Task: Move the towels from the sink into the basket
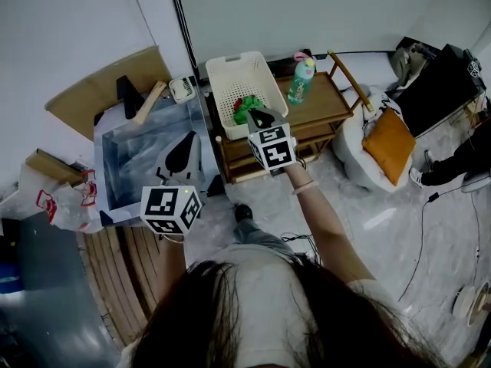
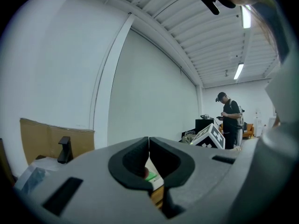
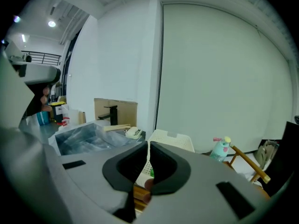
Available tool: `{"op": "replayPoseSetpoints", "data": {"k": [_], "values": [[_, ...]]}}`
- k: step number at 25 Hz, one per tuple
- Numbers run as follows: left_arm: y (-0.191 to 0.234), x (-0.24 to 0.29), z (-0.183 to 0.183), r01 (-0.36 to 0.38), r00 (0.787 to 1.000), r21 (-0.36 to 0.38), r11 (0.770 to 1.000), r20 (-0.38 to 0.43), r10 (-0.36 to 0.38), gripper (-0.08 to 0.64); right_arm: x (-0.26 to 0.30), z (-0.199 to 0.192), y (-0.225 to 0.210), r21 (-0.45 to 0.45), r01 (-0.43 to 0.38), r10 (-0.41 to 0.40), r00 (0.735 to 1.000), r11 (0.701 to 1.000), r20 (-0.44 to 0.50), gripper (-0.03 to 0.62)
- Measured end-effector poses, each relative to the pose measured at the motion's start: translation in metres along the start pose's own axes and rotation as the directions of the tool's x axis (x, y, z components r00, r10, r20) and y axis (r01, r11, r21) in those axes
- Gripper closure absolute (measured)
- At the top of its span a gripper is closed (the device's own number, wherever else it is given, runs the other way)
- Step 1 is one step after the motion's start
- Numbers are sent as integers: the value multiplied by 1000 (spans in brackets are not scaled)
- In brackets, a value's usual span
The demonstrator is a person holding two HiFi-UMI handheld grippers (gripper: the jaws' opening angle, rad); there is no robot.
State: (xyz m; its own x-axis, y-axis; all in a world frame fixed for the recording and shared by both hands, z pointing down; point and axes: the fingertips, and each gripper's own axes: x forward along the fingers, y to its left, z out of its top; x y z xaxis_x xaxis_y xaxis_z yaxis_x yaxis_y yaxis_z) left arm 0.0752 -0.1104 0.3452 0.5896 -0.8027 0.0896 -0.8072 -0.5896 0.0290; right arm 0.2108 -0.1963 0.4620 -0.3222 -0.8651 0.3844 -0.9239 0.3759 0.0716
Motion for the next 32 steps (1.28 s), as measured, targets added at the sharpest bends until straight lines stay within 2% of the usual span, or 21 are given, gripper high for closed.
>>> {"op": "replayPoseSetpoints", "data": {"k": [19, 32], "values": [[-27, -71, 7, 9, 999, 34, 999, 33, -11, 551, -96, 27, 58, 33, 22, -27, 989, 999, 145, 565], [-36, -117, 13, -6, 998, 46, 999, 64, 3, 551, -159, 46, 98, 12, 14, -17, 974, 1000, 227, 566]]}}
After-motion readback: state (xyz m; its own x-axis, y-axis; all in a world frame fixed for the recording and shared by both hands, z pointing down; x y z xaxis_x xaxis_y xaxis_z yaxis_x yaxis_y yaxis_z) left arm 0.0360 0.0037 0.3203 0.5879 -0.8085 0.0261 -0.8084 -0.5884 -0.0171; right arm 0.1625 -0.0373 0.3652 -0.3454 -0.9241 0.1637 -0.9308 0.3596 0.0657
